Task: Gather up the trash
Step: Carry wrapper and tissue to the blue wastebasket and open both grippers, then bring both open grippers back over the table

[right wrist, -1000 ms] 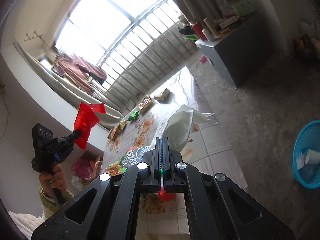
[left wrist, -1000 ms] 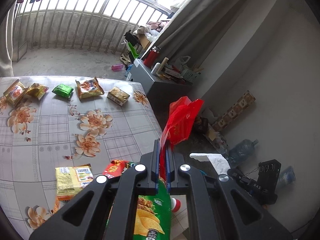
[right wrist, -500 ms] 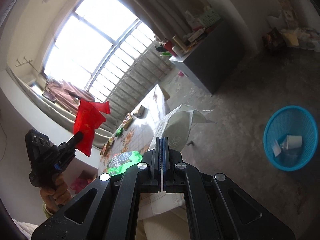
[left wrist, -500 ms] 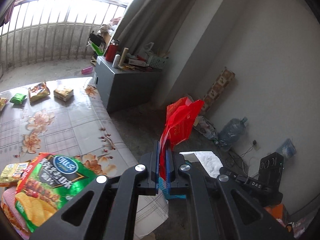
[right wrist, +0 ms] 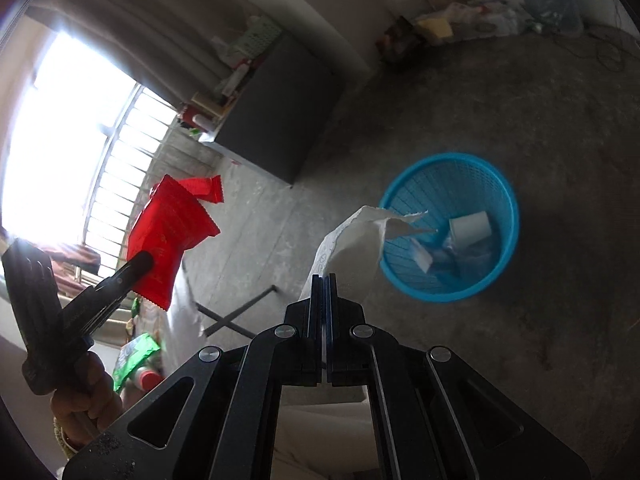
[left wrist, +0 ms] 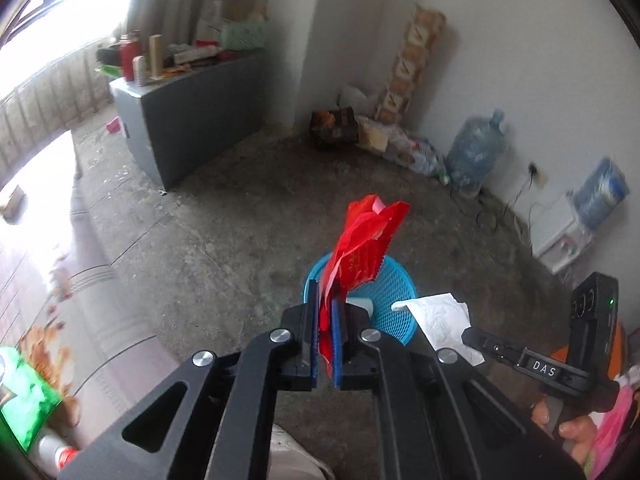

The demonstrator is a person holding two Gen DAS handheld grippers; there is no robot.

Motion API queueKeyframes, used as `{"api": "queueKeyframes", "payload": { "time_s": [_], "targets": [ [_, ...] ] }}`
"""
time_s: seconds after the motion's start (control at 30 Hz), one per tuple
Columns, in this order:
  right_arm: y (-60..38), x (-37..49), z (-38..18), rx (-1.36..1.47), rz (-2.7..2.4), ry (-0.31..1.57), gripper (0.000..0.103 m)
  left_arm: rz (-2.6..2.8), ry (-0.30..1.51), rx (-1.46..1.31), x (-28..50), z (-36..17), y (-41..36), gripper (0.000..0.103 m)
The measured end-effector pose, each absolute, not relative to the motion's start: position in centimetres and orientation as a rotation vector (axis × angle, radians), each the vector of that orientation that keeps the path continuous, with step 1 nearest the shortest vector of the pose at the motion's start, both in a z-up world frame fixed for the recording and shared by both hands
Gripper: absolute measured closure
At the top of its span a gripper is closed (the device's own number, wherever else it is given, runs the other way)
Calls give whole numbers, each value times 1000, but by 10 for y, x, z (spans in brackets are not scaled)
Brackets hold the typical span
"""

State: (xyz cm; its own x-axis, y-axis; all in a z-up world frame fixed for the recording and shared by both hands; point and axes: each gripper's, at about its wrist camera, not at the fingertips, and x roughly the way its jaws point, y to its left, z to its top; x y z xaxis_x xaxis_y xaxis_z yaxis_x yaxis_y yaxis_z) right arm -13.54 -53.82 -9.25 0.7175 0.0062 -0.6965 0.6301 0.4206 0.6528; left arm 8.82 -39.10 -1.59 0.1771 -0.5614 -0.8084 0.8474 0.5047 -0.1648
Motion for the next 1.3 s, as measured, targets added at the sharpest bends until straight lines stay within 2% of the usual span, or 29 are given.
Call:
{"api": "queueKeyframes", "payload": {
  "time_s": [0.2, 0.27, 0.3, 0.33, 0.37, 0.4, 0.57, 0.67, 0.77, 0.9, 0.97, 1.07, 1.13, 1.3],
  "targets": [
    [-563, -134, -139, 1160, -523, 733, 103, -1050, 1037, 519, 78, -78, -465, 98],
    [-573, -133, -155, 1190, -548, 730, 98, -1076, 1050, 539, 74, -94, -486, 98],
    [-579, -132, -165, 1208, -568, 721, 98, -1095, 1066, 548, 72, -103, -495, 92],
    [-584, -132, -174, 1223, -591, 715, 89, -1103, 1096, 574, 70, -114, -505, 72],
    [-589, -132, -185, 1232, -614, 717, 77, -1096, 1124, 597, 69, -124, -513, 58],
    [-592, -131, -194, 1235, -635, 721, 73, -1071, 1134, 609, 69, -131, -517, 37],
    [-591, -144, -223, 1327, -688, 750, 70, -1045, 1156, 568, 62, -134, -505, 28],
    [-578, -152, -215, 1287, -673, 757, 59, -1040, 1122, 553, 62, -123, -490, 23],
    [-560, -157, -203, 1226, -647, 779, 56, -1045, 1097, 530, 59, -107, -474, 22],
    [-537, -161, -170, 1132, -629, 793, 48, -1067, 1059, 485, 54, -74, -443, 21],
    [-524, -158, -150, 1058, -617, 791, 41, -1089, 1028, 449, 51, -55, -425, 21],
    [-499, -156, -111, 929, -589, 767, 31, -1104, 910, 269, 51, -14, -377, 19],
    [-486, -154, -93, 869, -572, 767, 24, -1095, 871, 174, 55, 8, -344, 14],
    [-443, -141, -66, 801, -465, 795, 20, -1037, 809, 89, 62, 46, -273, 13]
  ]
}}
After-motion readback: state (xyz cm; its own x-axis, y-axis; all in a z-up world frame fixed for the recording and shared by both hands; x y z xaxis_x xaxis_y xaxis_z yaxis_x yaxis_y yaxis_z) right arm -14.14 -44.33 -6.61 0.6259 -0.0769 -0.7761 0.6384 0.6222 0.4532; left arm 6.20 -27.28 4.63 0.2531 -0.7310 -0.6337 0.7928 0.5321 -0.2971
